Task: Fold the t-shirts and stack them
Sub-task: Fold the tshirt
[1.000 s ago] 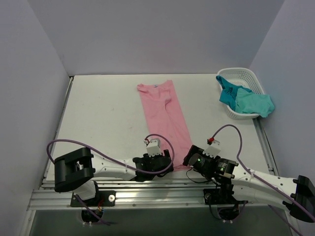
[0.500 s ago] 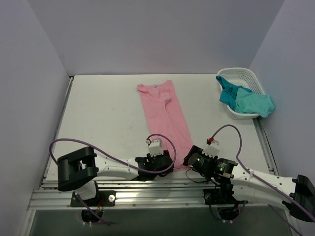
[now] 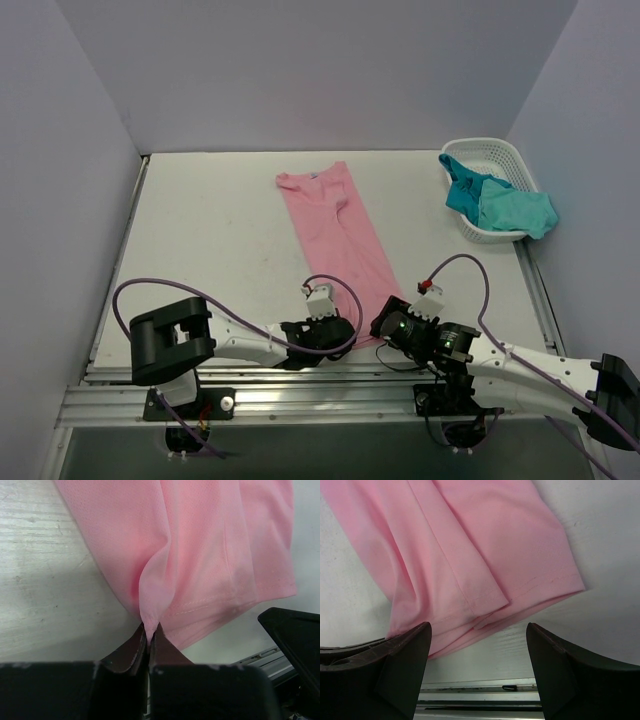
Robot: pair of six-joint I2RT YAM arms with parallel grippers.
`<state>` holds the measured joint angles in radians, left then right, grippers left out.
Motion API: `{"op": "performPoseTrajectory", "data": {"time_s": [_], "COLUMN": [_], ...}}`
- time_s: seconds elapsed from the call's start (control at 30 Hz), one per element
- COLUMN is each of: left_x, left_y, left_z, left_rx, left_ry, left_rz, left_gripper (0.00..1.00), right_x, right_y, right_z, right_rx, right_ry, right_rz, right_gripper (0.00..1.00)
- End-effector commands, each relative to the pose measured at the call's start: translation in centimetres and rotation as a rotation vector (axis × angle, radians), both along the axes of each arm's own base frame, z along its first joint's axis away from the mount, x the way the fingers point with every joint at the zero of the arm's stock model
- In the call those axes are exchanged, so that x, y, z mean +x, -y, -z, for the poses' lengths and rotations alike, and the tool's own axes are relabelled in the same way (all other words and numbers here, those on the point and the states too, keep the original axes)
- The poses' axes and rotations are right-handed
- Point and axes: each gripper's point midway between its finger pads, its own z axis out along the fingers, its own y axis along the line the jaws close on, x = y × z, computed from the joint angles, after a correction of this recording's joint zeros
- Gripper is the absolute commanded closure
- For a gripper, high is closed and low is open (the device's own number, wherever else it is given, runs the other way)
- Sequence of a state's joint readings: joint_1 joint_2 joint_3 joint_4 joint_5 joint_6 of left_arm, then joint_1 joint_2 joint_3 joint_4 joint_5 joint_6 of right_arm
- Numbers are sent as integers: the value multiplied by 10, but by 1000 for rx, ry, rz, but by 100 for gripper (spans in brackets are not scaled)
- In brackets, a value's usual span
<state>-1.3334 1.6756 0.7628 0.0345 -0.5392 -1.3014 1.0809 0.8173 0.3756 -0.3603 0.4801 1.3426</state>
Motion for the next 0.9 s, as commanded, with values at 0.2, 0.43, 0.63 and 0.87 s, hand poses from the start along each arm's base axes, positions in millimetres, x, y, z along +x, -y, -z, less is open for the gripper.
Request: {"op": "performPoseTrajectory", "data": {"time_s": [0.2, 0.43, 0.63, 0.87], "left_x": [-4, 4, 4, 5], "left_y": [-58, -115, -116, -106], "left_z": [16, -1, 3, 10], "left_rx": [179, 232, 227, 235], "left_ry": [-1, 46, 38, 32], "left_rz": [-38, -141, -147, -127], "left_gripper": [98, 98, 98, 98], "right_x": [-2, -2, -6, -10], "right_y": [11, 3, -16, -36], "right_z": [6, 10, 24, 26], "right_rx": [-50, -45, -6, -2], "right_ry": [-12, -21, -48, -48], "right_rz": [19, 5, -36, -63], "right_gripper": [27, 27, 30, 36]}}
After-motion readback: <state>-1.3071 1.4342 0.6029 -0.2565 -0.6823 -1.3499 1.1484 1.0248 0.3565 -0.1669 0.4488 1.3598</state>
